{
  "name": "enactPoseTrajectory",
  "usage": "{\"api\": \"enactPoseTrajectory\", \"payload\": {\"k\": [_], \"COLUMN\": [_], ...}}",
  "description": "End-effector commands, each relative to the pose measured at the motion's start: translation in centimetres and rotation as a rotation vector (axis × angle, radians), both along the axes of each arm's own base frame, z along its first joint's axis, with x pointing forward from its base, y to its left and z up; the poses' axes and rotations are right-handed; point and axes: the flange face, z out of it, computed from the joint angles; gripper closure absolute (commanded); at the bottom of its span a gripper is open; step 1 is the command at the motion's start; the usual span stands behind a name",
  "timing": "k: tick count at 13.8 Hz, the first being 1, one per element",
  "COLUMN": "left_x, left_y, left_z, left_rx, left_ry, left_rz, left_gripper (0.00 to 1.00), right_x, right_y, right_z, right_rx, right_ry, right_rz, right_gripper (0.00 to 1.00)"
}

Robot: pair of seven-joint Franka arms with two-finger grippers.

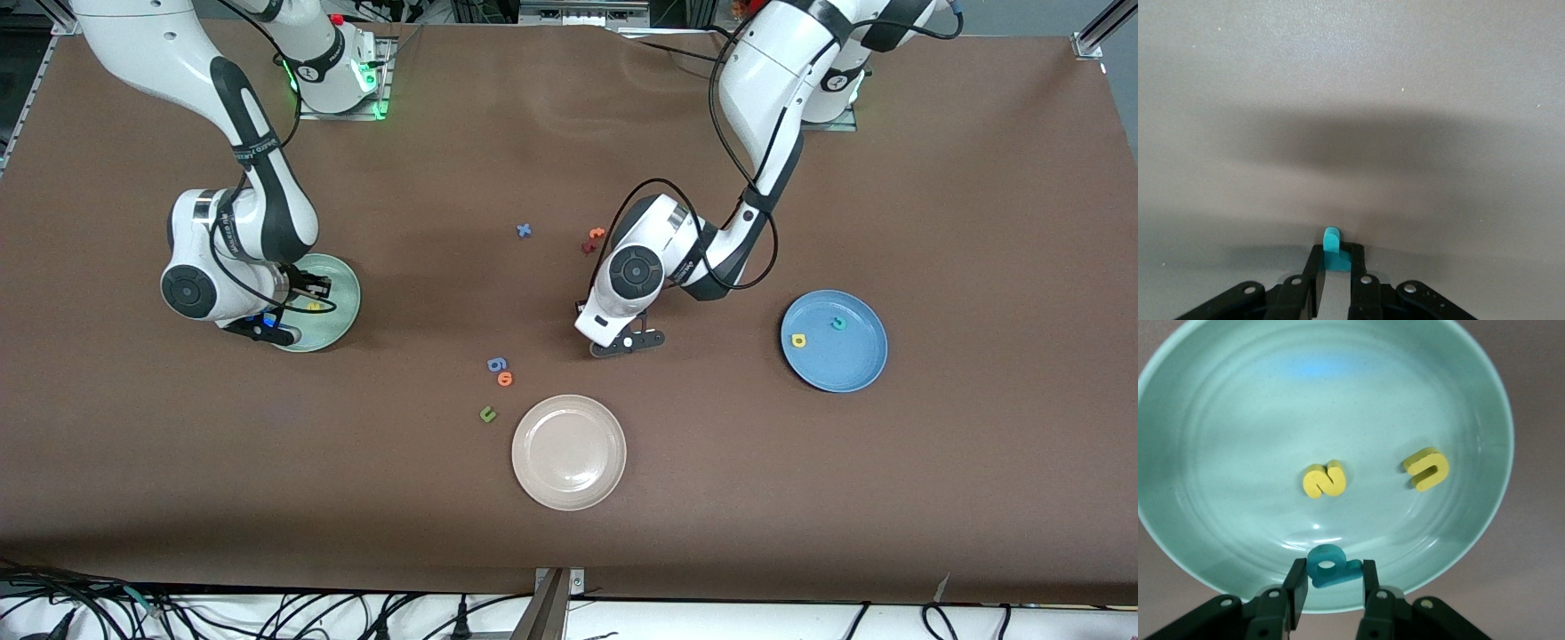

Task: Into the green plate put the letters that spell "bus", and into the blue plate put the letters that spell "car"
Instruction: 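Drop the teal d on the green plate while the left gripper carries teal L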

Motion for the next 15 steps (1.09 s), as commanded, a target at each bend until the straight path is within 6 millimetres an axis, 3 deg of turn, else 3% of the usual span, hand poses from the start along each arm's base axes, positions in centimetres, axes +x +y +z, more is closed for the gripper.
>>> {"api": "enactPoseTrajectory", "payload": {"k": [1,2,3,6,10,15], "left_x": [-0.1,-0.1,0.1,2.0,5.9,9.2], "left_y": [-0.1,-0.1,0.0,2.3,8.2,20.1], "left_z": [-0.5,-0.6,-0.4,2.2,5.8,6.3], "left_rx": [0.004,0.005,0.005,0.037,0.047,0.051], "left_ry": [0.008,0.011,0.01,0.042,0.155,0.296], "left_rz": [0.009,0.007,0.006,0.005,-0.099,-0.277], "left_gripper": [0.89,0.89,0.91,0.96,0.96,0.96], "right_x": [-0.3,-0.3,-0.3,0.1,2.3,6.1], "right_y": [0.3,0.3,0.3,0.5,0.8,-1.1], "right_z": [0.3,0.3,0.3,1.6,9.5,21.7], "right_rx": [0.015,0.014,0.013,0.019,0.039,0.034], "right_ry": [0.008,0.008,0.008,0.0,-0.024,-0.041], "right_rz": [0.008,0.005,0.006,0.006,-0.004,-0.021], "right_gripper": [0.37,0.12,0.02,0.01,0.01,0.01]}}
